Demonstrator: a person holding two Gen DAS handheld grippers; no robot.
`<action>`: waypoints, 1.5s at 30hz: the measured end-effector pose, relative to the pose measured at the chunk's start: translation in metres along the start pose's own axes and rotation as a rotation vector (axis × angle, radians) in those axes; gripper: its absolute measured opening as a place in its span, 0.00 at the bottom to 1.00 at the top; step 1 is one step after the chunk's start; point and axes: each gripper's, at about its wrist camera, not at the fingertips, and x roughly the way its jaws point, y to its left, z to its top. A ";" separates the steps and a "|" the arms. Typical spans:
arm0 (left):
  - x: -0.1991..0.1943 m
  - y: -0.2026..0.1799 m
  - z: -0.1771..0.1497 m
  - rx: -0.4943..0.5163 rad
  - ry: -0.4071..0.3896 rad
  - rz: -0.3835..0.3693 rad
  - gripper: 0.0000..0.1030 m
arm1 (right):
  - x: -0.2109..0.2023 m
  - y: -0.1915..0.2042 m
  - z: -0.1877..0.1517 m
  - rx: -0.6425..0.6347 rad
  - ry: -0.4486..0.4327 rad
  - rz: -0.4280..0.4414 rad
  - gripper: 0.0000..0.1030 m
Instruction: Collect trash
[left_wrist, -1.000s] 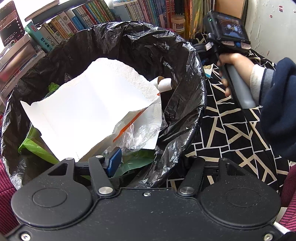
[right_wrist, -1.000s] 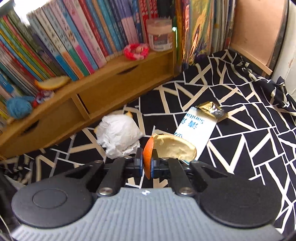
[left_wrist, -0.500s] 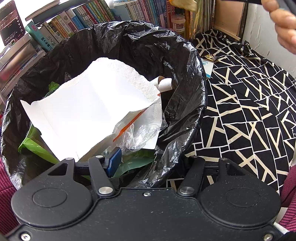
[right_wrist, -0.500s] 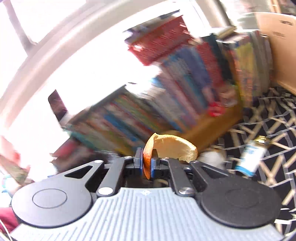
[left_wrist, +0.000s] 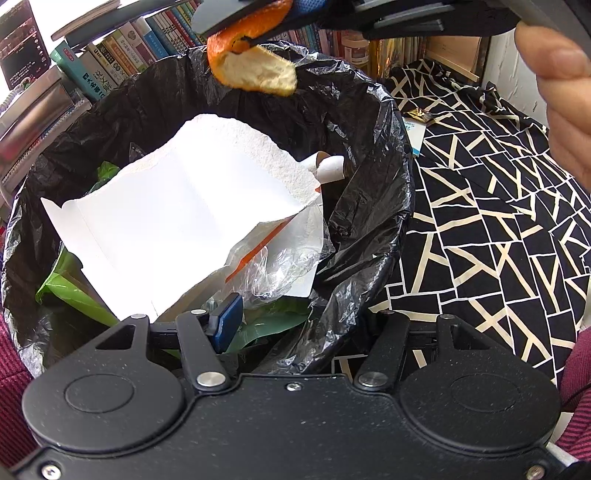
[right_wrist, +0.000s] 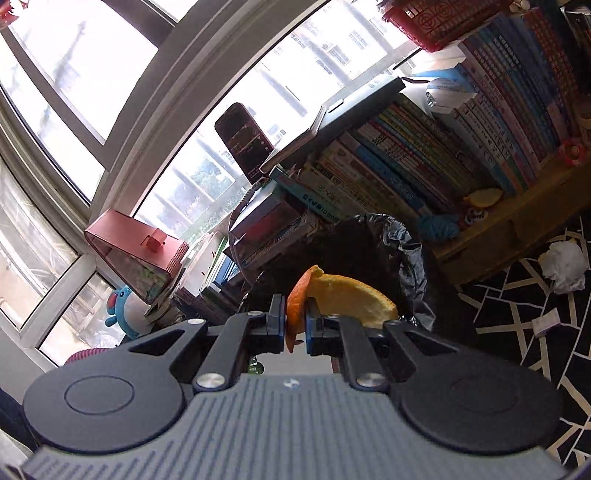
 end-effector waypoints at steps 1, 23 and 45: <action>0.000 0.000 0.000 -0.001 0.000 0.000 0.56 | 0.002 0.000 -0.002 -0.002 0.007 -0.003 0.18; -0.001 0.000 0.000 0.002 0.000 0.001 0.57 | -0.003 0.001 -0.006 -0.036 -0.011 -0.027 0.54; 0.000 0.000 0.000 0.001 0.000 0.000 0.56 | -0.045 -0.056 0.023 0.077 -0.267 -0.268 0.95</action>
